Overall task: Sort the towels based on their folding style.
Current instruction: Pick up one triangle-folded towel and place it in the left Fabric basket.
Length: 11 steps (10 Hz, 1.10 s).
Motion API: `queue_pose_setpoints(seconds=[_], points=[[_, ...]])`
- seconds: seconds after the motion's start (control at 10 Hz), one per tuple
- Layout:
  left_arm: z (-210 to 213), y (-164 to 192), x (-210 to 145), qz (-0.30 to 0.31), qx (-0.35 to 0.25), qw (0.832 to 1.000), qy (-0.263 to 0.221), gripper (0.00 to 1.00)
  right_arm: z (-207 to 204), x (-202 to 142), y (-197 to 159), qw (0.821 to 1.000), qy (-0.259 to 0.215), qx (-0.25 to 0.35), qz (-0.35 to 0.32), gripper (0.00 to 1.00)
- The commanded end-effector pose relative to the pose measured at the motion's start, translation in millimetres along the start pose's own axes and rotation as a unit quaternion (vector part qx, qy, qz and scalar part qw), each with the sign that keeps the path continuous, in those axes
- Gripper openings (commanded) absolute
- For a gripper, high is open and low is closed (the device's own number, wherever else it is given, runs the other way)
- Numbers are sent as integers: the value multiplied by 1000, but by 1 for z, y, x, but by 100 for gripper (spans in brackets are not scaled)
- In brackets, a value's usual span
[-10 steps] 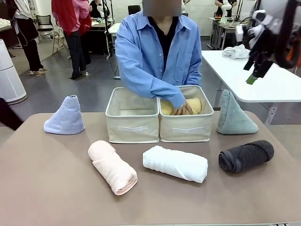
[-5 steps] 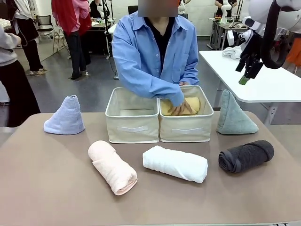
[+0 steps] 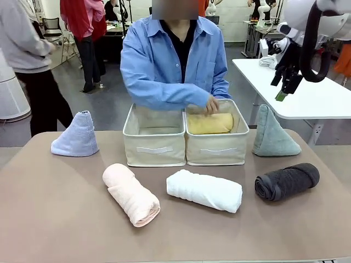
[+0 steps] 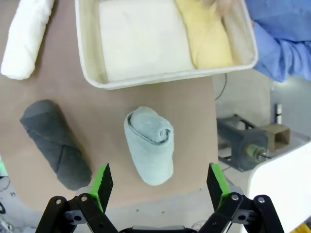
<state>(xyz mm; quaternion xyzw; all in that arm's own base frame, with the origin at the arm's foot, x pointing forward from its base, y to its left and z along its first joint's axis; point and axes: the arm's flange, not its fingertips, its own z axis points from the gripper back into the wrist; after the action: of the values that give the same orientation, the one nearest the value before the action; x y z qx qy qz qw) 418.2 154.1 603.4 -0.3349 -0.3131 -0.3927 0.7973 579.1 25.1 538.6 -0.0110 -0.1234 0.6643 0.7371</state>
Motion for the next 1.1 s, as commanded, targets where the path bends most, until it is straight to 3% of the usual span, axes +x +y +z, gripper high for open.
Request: queue_pose_setpoints(seconds=[0.0,0.3,1.0], points=[[-1,-1,2,-2,2,1000,-6,100,-22,1,-11,999,35,23,24,100],[-1,-1,2,-2,2,1000,-6,100,-52,-2,-21,998,46,41,24,100],[-1,-1,2,-2,2,1000,-6,100,-99,-10,-34,998,2,64,19,100]])
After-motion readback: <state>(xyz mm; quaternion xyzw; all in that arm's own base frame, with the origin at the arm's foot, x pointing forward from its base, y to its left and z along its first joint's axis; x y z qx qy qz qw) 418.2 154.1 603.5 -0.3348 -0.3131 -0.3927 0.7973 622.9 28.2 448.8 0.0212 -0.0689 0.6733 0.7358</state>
